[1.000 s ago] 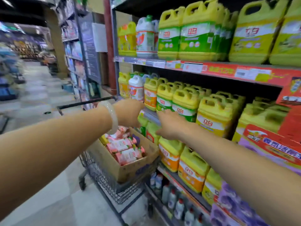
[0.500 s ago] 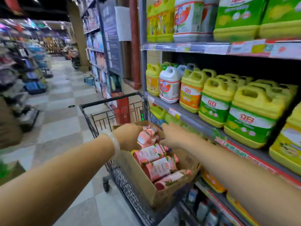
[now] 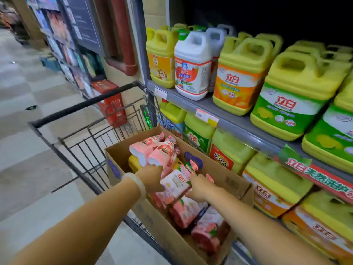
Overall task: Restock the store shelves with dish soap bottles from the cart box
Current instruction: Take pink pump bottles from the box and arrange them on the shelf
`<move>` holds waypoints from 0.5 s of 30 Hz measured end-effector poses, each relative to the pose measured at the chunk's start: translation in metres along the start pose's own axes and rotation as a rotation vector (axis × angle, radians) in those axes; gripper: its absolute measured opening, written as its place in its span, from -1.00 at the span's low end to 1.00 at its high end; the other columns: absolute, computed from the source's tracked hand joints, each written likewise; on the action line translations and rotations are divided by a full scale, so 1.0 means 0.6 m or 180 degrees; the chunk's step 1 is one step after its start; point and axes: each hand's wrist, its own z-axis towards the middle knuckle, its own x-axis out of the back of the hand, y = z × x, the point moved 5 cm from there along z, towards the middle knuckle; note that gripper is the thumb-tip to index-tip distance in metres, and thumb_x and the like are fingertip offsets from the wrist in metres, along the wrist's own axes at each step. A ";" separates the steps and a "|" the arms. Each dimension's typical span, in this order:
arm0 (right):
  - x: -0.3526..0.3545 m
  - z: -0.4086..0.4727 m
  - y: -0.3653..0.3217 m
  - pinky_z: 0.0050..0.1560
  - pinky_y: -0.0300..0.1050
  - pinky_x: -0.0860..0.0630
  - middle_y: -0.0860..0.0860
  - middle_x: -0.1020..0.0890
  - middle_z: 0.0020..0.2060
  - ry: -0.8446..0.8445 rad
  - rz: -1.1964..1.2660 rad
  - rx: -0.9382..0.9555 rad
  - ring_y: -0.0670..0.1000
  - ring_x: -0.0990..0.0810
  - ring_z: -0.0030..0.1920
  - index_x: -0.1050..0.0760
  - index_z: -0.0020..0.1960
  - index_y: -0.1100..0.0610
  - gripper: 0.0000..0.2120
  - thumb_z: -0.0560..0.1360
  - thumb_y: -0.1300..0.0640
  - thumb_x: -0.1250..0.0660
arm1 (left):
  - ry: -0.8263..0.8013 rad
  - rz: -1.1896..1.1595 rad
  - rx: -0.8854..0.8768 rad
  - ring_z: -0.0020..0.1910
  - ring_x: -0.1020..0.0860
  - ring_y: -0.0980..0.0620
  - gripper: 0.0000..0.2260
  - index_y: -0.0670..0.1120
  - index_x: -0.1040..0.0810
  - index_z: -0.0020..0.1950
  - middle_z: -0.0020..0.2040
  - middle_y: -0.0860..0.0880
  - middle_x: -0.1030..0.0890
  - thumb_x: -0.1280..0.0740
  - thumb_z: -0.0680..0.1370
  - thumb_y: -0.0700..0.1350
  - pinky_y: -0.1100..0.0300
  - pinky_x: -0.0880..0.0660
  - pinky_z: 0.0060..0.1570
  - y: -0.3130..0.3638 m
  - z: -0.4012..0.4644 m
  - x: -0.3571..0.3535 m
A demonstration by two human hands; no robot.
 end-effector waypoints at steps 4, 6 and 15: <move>-0.054 0.067 0.005 0.33 -0.01 -0.29 0.20 -0.36 0.34 -0.0143 0.0749 -0.0339 0.19 -0.35 0.34 -0.18 0.43 0.20 -0.40 0.52 -0.02 -0.29 | -0.0435 -0.0123 -0.0076 0.37 -0.35 -0.12 -0.39 -0.19 -0.26 0.42 0.38 -0.16 -0.40 -0.32 0.51 0.12 0.08 -0.29 0.33 -0.047 0.103 -0.066; -0.079 0.100 0.003 0.31 -0.05 -0.35 0.20 -0.35 0.37 -0.0224 0.1156 -0.0571 0.18 -0.37 0.34 -0.11 0.47 0.23 -0.32 0.50 -0.04 -0.31 | -0.0658 -0.0211 -0.0181 0.34 -0.37 -0.14 -0.41 -0.20 -0.31 0.37 0.34 -0.17 -0.43 -0.31 0.50 0.14 0.08 -0.28 0.33 -0.062 0.147 -0.095; -0.140 0.190 -0.002 0.03 -0.27 -0.35 -0.05 -0.38 0.12 -0.0104 0.2321 -0.1361 -0.10 -0.38 0.12 -0.19 0.36 0.27 -0.26 0.35 0.11 -0.52 | -0.1621 -0.1536 -0.0374 0.18 -0.54 -0.05 -0.45 -0.13 -0.52 0.26 0.20 -0.07 -0.59 -0.46 0.37 0.14 0.07 -0.46 0.21 -0.050 0.256 -0.172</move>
